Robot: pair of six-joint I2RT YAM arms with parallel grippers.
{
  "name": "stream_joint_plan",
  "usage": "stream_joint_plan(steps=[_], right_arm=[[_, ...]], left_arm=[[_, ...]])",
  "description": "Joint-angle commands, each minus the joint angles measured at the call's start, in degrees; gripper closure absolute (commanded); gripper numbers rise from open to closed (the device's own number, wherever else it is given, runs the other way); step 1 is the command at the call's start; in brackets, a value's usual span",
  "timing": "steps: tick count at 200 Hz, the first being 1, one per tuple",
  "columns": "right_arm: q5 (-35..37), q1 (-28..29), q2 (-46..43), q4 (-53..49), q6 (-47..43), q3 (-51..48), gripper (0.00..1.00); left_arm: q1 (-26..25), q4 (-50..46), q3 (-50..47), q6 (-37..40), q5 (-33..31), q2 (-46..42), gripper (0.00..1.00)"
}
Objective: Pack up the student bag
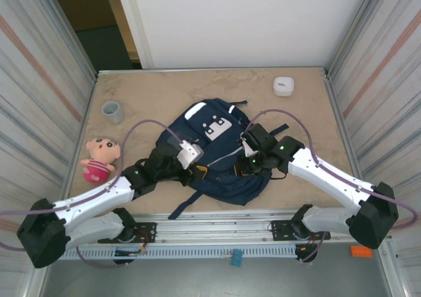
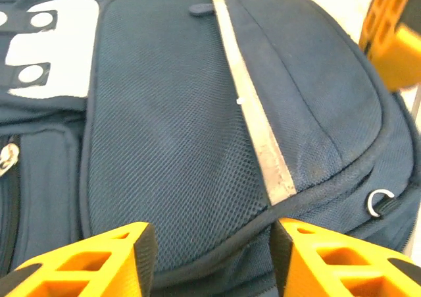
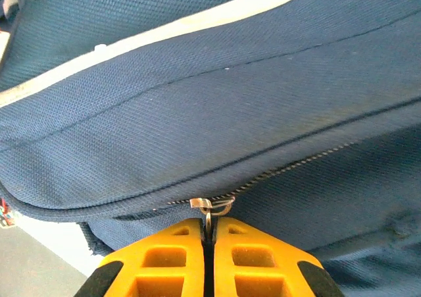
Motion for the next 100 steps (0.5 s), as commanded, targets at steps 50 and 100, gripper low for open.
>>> stream_joint_plan(steps=[50,100], right_arm=[[0.5,2.4,0.1,5.3,5.3,-2.8,1.00],[1.2,4.0,0.7,5.5,5.5,-2.8,1.00]], left_arm=[[0.6,-21.4,-4.1,-58.6,-21.8,-18.2,0.51],[0.9,-16.3,-6.9,-64.7,-24.6,-12.8,0.50]])
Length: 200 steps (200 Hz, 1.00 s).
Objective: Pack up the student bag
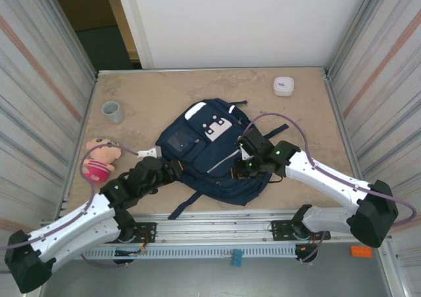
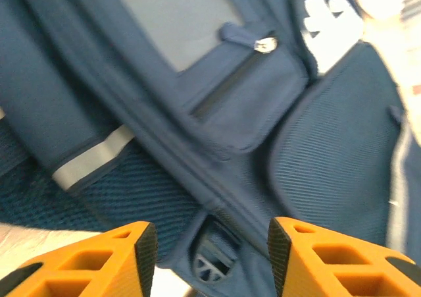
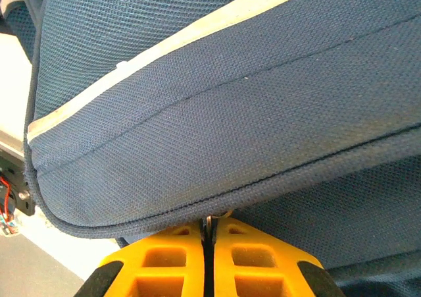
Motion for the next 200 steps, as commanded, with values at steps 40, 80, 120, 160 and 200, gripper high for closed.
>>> stream_joint_plan(steps=[40,80,120,160,200], right_arm=[[-0.3,2.2,1.4,2.6,1.6,0.0,1.00],[0.0,4.7,3.0,3.9,2.6,0.4,1.00],[0.5,7.1,3.8,6.4,4.6,0.5,1.00],[0.4,9.6,7.2,8.9,5.4,2.4,1.00],[-0.2,11.3,12.0,10.8,5.0,6.3,1.00]], left_arm=[[4.1,15.0,-5.6,-15.2,0.9,10.4,0.50],[6.4,17.0,-3.8,-14.5,-0.8,16.3,0.75],[13.2,22.4,-0.7,-10.3,2.6,22.9,0.93],[18.2,26.3,6.8,-5.4,8.5,32.4,0.98],[19.8,25.8,13.7,-2.6,12.0,37.7,0.97]])
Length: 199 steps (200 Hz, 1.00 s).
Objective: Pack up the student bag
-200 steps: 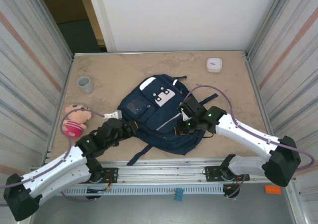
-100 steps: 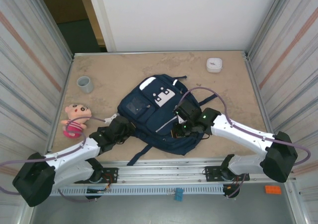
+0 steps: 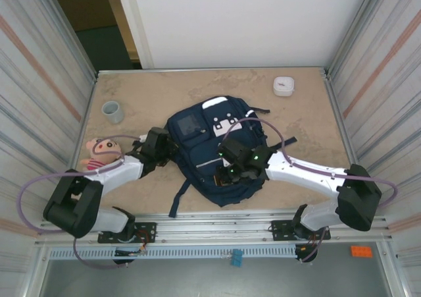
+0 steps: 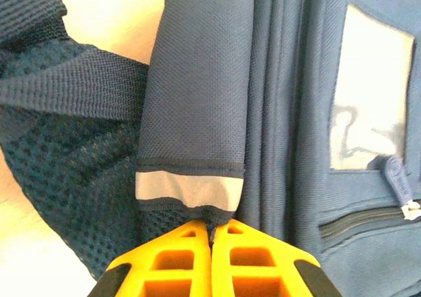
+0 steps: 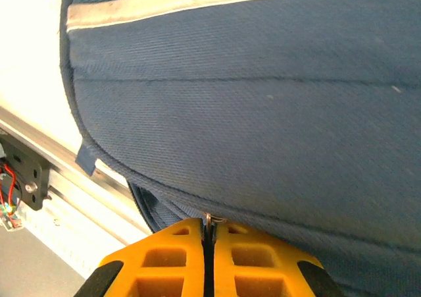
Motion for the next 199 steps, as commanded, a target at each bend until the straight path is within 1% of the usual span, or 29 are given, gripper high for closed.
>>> stream_joint_plan(steps=[1,18,46,58,72,87,105,126,141,155,199], right_arm=[[-1.5,1.3,2.0,2.4,0.7,3.7,1.00],[-1.6,1.4,3.3,3.7,1.3,4.4,1.00],[-2.5,1.6,4.7,5.3,1.6,4.9,1.00],[-2.9,1.6,5.4,5.0,1.1,5.3,1.00],[-3.1,1.6,6.0,4.5,0.4,5.8,1.00],[-3.1,1.6,6.6,3.9,-0.5,6.5,1.00],[-3.1,1.5,7.2,3.6,-0.8,7.1,1.00],[-3.6,1.5,7.6,4.4,-0.7,7.1,1.00],[-4.0,1.5,8.0,5.2,-0.4,6.9,1.00],[-4.3,1.5,8.1,5.8,-0.2,6.9,1.00],[-3.9,1.5,7.7,5.6,-0.6,6.6,1.00]], left_arm=[[0.2,3.5,4.2,3.3,3.8,0.7,0.96],[0.2,2.4,4.0,3.0,4.1,-0.9,0.83],[0.2,-6.5,3.2,-1.0,3.3,-7.3,0.72],[0.1,-9.8,3.2,-1.4,3.5,-10.0,0.71],[-0.1,-16.8,4.0,-3.5,2.7,-12.6,0.70],[-0.2,-22.6,5.1,-4.2,2.7,-15.1,0.69],[-0.3,-27.0,5.5,-5.1,3.3,-18.0,0.66],[-0.9,-29.0,4.3,-8.8,5.2,-20.9,0.64],[-2.6,-31.4,4.0,-11.5,4.9,-22.3,0.63],[-5.1,-31.8,3.6,-13.1,4.7,-23.0,0.64],[-13.0,-26.4,1.9,-20.3,4.4,-22.7,0.64]])
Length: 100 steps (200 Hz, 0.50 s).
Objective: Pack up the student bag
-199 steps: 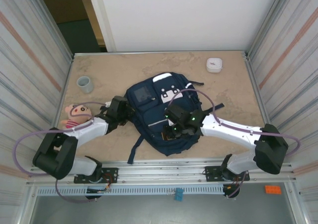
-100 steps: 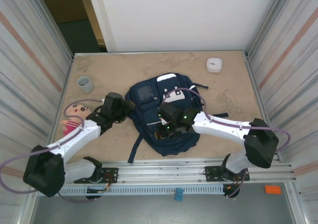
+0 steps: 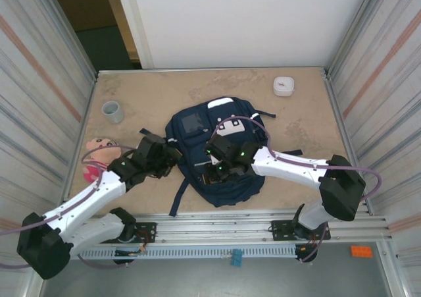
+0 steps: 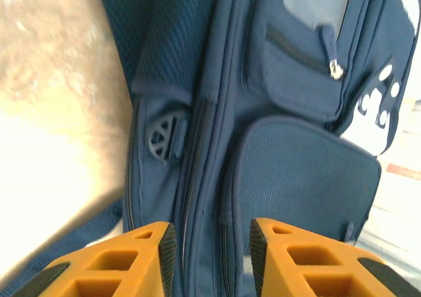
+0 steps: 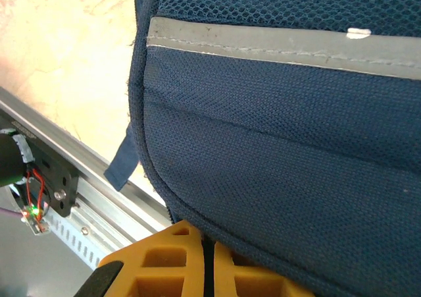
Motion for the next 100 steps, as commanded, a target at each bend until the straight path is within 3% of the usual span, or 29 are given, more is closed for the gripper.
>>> stream_joint_plan(steps=[1,45,100], right_arm=[[-0.8,0.5,0.2,2.6,-0.8,1.6,1.00],[-1.2,0.4,0.5,2.6,-1.3,1.9,1.00],[-1.1,0.1,-0.1,2.3,-2.0,1.8,1.00]], left_arm=[[-3.1,1.7,-1.2,-6.1,0.0,0.1,0.64],[-7.7,8.2,-0.5,-9.5,1.3,4.1,0.65],[-8.8,12.0,1.5,-10.3,3.3,11.5,0.62]])
